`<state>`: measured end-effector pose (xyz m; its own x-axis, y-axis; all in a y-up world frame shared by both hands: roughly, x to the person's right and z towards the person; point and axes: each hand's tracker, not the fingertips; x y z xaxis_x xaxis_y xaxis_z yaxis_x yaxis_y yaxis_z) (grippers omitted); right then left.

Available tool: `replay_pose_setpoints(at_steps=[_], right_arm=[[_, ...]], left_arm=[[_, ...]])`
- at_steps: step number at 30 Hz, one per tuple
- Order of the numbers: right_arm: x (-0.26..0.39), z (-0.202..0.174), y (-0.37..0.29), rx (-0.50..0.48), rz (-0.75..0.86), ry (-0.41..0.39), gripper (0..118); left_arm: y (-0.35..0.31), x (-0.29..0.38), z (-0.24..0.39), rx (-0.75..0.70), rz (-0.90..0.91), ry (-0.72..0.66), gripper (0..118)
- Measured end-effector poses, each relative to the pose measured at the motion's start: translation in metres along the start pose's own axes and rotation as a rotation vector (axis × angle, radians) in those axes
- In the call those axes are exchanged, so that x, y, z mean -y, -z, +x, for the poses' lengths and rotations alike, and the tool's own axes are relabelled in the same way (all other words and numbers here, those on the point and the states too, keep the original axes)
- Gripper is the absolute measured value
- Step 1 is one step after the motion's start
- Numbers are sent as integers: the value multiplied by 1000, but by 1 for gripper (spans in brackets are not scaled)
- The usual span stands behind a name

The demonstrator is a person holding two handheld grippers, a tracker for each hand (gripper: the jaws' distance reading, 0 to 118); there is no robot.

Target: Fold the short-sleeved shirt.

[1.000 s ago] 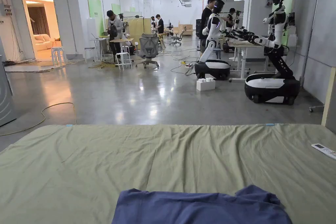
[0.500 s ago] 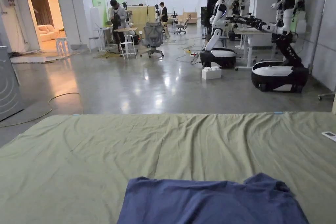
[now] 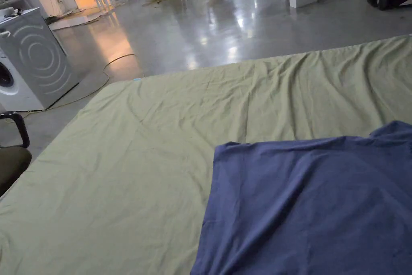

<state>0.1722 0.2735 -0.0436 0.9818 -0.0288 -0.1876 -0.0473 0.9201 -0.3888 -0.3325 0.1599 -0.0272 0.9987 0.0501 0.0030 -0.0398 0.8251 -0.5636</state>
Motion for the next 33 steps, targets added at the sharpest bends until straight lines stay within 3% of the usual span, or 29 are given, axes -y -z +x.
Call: replay_pose_setpoints(at_steps=[5, 8, 12, 13, 17, 24, 25, 27, 28, 31, 33], right_arm=[[3, 1, 3, 7, -38, 7, 1], [6, 3, 3, 8, -45, 7, 1], [9, 5, 3, 16, -49, 17, 1], [10, 7, 2, 19, -48, 22, 1], [12, 14, 0, 32, -48, 47, 1], [27, 41, 4, 114, -77, 81, 2], [32, 50, 7, 143, -92, 101, 6], [45, 68, 14, 150, -117, 163, 39], [54, 79, 18, 147, -154, 203, 49], [79, 102, 36, 178, -245, 248, 61], [94, 112, 49, 210, -284, 218, 70]], left_arm=[[26, 27, 2, 31, -90, 48, 75], [35, 26, 1, 58, -114, 0, 59], [44, 25, 7, 54, -132, 25, 52], [46, 26, 9, 59, -137, 34, 48], [53, 23, 18, 79, -181, 83, 8], [69, 22, 26, 42, -249, 112, 8], [69, 23, 27, 33, -254, 115, 8], [70, 22, 29, 21, -264, 126, 8], [71, 19, 29, 17, -277, 122, 8], [72, 12, 37, 2, -306, 116, 8], [75, 16, 37, -11, -309, 124, 8]])
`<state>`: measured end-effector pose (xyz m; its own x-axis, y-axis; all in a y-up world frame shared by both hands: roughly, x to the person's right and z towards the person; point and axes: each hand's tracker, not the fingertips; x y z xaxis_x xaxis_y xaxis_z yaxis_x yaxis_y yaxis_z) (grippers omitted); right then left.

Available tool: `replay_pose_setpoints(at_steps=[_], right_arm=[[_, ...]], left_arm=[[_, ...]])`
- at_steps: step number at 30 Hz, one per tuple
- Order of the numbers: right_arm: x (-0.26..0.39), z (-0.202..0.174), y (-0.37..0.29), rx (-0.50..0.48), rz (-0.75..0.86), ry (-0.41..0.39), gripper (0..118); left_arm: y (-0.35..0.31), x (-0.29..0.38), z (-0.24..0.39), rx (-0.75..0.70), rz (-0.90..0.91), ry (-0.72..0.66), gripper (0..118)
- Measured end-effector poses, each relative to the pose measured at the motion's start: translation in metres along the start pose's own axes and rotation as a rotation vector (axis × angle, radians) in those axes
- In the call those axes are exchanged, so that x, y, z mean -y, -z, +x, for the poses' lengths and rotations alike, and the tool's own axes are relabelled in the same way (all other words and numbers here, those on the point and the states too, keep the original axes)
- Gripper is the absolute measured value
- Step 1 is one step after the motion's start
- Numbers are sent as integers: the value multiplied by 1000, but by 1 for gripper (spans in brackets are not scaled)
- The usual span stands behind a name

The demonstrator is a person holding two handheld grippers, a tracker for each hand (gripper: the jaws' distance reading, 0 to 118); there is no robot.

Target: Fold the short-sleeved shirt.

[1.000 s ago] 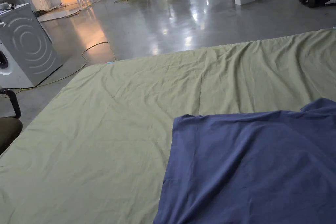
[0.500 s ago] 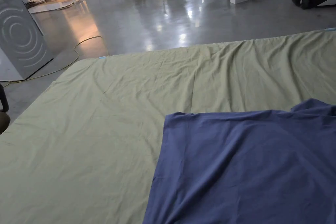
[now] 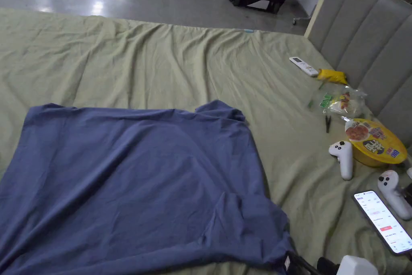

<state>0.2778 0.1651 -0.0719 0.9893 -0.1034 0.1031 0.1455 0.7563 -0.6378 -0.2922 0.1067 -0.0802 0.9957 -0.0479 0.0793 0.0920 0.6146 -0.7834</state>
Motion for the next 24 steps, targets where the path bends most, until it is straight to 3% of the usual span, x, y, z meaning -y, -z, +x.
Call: replay_pose_setpoints(at_steps=[8, 10, 11, 14, 21, 24], right_arm=[[11, 7, 60, -77, -84, 27, 66], [11, 5, 66, -90, -86, 19, 43], [10, 5, 69, -98, -95, 13, 24], [10, 3, 71, -103, -115, 2, 11], [8, 7, 35, -132, 50, 32, 7], [-10, 0, 25, -158, 134, -9, 7]], left_arm=[[2, 2, -1, -10, 3, -27, 8], [2, 2, -1, -9, 3, -27, 8], [2, 2, -1, -8, 4, -27, 8], [2, 2, -3, -4, 6, -42, 8], [-25, 8, -10, 25, 168, -167, 5], [-40, -15, -12, 49, 218, -173, 5]])
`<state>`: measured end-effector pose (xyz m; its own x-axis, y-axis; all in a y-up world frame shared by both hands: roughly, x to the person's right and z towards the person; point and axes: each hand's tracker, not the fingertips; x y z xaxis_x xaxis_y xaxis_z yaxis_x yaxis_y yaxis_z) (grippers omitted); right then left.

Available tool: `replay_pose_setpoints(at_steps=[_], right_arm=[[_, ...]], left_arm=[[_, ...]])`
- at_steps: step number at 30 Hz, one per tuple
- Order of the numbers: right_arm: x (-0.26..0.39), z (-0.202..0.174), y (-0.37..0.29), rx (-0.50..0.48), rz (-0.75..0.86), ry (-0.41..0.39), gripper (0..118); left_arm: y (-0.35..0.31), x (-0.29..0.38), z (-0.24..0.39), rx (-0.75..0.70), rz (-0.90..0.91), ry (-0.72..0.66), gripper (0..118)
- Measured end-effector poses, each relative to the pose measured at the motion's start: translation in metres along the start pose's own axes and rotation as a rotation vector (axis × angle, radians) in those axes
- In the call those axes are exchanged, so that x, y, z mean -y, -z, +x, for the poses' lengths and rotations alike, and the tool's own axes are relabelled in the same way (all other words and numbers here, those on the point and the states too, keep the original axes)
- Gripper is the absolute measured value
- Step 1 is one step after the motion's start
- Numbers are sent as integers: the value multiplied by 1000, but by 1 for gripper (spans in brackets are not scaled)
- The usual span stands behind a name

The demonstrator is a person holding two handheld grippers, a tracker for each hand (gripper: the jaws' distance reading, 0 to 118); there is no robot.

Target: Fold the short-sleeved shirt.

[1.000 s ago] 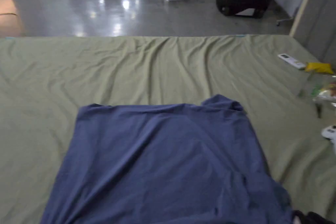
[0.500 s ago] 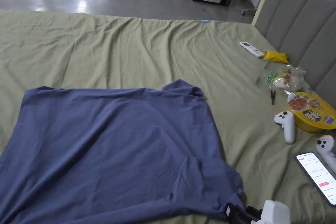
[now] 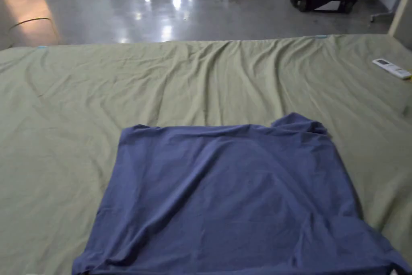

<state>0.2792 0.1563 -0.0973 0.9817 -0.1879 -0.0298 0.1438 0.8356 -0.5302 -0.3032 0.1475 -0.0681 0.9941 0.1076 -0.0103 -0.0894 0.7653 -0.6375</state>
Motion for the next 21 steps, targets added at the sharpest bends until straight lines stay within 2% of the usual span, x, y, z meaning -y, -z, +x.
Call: replay_pose_setpoints(at_steps=[1, 4, 8, 10, 13, 17, 21], right_arm=[[-13, -2, 4, 0, 25, -13, 7], [-57, -6, 32, -6, 56, 20, 7], [-109, -13, 90, 33, 9, 10, 7], [-120, -16, 120, 29, -26, -1, 7], [-134, -29, 163, 41, -74, -75, 7], [-141, -31, 217, 95, -156, -57, 7], [-136, -29, 242, 102, -184, -57, 7]], left_arm=[[-2, -14, 1, 25, 37, -9, 5], [10, -61, 0, 32, 64, -10, 5], [69, -111, -20, 8, -41, -85, 5], [99, -128, -24, 2, -74, -93, 5], [139, -145, -20, -11, -104, -67, 5], [181, -164, -21, -37, -136, -56, 5], [204, -171, -23, -52, -116, -52, 5]])
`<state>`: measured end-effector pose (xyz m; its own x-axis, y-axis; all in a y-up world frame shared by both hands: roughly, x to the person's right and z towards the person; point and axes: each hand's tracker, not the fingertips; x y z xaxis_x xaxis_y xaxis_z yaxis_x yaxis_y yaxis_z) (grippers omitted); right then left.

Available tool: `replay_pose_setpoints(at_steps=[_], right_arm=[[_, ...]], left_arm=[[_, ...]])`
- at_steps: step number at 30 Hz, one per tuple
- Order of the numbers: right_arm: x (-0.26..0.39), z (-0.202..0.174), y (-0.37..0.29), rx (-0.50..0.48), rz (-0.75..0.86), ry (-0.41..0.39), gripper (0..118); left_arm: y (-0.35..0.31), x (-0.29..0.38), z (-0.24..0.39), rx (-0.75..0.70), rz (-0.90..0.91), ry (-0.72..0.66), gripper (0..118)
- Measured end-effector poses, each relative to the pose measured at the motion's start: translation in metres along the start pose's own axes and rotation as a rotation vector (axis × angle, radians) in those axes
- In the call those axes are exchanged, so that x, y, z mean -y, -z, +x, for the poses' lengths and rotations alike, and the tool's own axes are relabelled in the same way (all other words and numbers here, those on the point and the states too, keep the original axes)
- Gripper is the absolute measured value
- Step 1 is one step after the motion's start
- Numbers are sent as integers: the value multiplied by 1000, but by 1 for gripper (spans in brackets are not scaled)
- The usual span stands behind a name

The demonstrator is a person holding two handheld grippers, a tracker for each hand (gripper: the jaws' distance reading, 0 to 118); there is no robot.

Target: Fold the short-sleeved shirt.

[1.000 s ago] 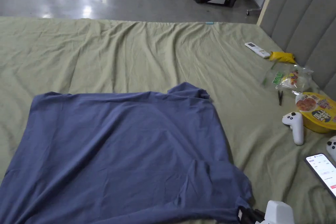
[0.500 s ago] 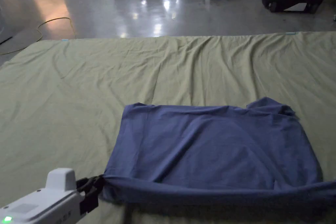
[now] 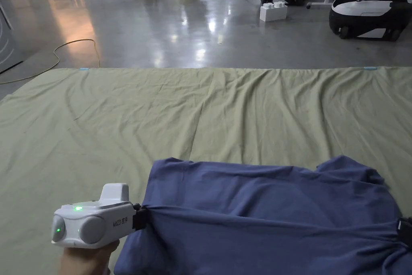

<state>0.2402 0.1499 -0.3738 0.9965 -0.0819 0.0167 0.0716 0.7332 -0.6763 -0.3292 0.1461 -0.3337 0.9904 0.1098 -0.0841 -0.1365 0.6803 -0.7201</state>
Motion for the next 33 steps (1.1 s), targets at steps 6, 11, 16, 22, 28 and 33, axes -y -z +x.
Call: replay_pose_setpoints(at_steps=[6, 11, 16, 22, 28, 33], right_arm=[[13, 17, 2, 7, -16, -13, 81], [4, 25, -77, -34, 174, -65, 81], [18, 9, -201, -107, 449, -89, 81], [54, -20, -288, -107, 577, -126, 77], [74, -56, -333, -159, 603, -202, 55], [83, -73, -350, -164, 593, -207, 6]], left_arm=[[-1, 16, -8, -38, 32, -25, 93], [-104, 30, -13, 13, 310, -2, 93], [-235, 50, 11, -7, 535, 172, 93], [-346, 71, 47, 68, 709, 63, 93], [-372, 102, 93, -98, 882, 224, 64], [-388, 106, 102, -59, 808, 164, 1]])
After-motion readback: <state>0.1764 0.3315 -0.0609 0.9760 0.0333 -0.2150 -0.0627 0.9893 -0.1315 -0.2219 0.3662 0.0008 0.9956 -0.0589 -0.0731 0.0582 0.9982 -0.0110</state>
